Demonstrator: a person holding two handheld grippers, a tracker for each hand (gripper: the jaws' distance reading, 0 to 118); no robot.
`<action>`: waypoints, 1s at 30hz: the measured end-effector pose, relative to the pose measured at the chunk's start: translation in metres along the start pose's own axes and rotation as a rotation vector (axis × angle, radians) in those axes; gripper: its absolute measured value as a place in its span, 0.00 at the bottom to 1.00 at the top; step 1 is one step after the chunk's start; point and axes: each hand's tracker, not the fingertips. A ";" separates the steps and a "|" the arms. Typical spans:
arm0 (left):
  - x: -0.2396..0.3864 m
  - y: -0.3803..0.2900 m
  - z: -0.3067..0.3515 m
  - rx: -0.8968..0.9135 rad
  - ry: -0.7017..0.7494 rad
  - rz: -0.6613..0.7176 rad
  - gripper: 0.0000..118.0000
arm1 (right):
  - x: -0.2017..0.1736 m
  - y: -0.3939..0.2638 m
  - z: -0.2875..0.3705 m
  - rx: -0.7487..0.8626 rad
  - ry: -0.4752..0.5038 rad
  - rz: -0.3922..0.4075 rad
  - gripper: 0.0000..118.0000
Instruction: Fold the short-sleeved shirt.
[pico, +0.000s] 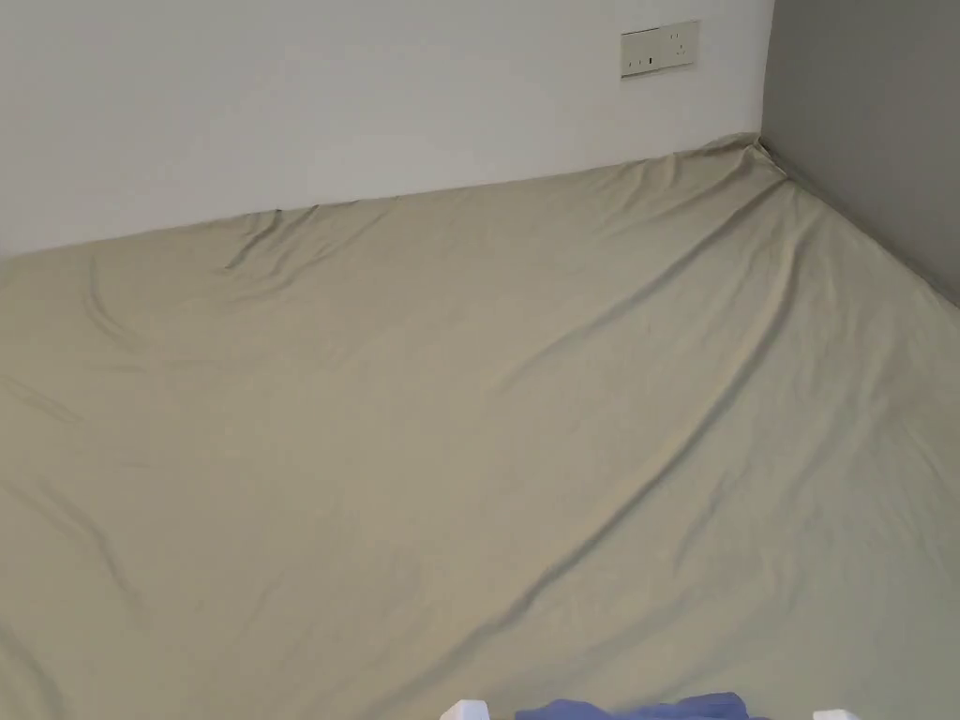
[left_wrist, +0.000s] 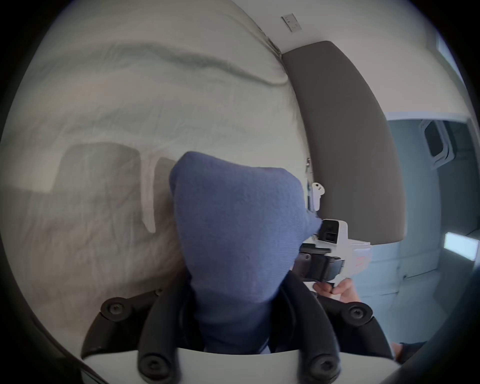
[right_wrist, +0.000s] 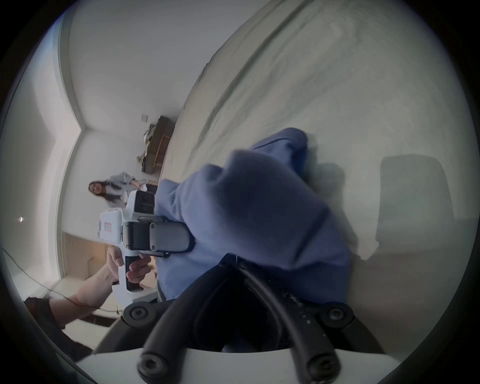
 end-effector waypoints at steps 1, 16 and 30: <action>-0.003 0.004 0.007 -0.016 -0.027 0.036 0.22 | -0.005 -0.002 0.005 0.025 -0.038 -0.034 0.00; -0.140 0.105 0.460 -0.029 0.309 0.040 0.21 | -0.158 0.040 -0.030 0.201 0.298 0.099 0.00; -0.234 0.083 0.572 0.224 0.722 0.341 0.94 | -0.165 0.059 -0.135 0.021 0.273 0.069 0.00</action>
